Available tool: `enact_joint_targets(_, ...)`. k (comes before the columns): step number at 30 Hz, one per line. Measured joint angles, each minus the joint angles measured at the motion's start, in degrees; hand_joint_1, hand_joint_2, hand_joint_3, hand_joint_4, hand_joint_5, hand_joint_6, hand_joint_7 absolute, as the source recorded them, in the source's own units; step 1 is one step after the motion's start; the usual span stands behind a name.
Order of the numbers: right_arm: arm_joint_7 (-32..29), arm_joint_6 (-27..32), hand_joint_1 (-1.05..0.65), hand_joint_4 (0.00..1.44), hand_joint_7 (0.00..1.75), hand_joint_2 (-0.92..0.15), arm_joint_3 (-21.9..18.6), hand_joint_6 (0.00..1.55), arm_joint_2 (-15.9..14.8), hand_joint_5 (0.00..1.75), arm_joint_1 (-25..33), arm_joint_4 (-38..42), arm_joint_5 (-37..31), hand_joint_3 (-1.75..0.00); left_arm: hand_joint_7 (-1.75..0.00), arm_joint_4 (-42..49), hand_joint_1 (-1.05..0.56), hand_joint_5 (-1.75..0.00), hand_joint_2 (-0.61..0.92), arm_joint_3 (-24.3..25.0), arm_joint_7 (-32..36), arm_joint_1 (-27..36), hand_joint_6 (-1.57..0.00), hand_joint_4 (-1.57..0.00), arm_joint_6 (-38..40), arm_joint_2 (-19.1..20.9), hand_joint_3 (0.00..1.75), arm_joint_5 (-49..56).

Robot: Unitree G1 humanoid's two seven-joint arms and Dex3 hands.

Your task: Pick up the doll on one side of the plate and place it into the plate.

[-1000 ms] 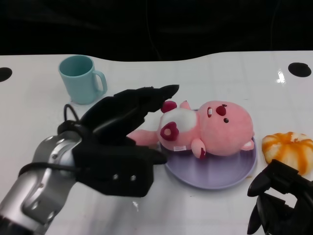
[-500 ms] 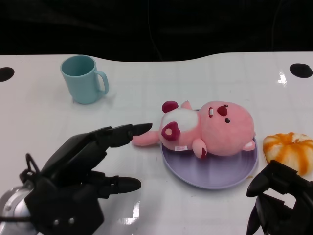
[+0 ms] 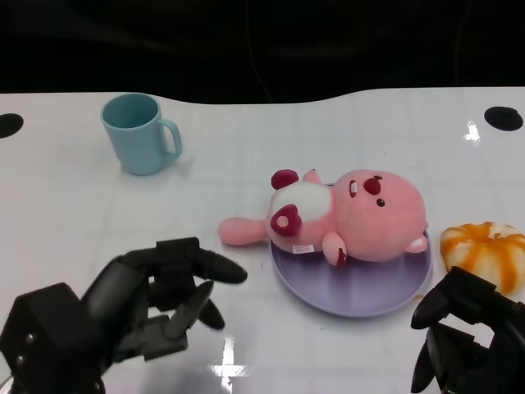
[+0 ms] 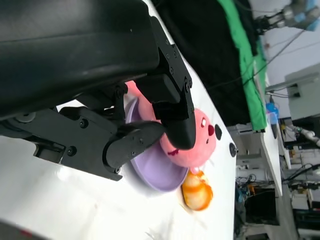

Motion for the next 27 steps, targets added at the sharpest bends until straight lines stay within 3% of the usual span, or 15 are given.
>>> enact_joint_targets(3, 0.2, 0.0, -0.13, 0.68, 1.72, -0.65, -0.1, 0.47, 0.0, 1.75, 0.0, 0.0, 0.0, -1.24, -1.54, -2.7, -0.11, -1.74, 0.49, 0.9, 0.2, 1.4, -0.76, -0.85, 5.6, -1.1, 1.37, -3.0)
enact_joint_targets(7, 0.2, 0.0, -0.12, 0.68, 1.71, -0.65, -0.2, 0.48, -0.1, 1.75, 0.0, 0.0, -0.2, -1.25, -1.66, -2.9, -0.13, -1.75, 0.46, 1.4, 0.2, 2.0, -0.76, -0.89, 8.4, -2.1, 1.39, -4.4)
enact_joint_targets(27, 0.1, -0.5, -0.06, 0.64, 1.73, -0.69, -0.1, 0.44, 0.1, 1.75, 1.3, -0.1, -0.5, -1.25, -1.75, -0.6, -0.15, -1.75, 0.37, 3.4, -4.9, 2.0, -0.74, -0.92, 13.5, -1.9, 1.47, -10.6)
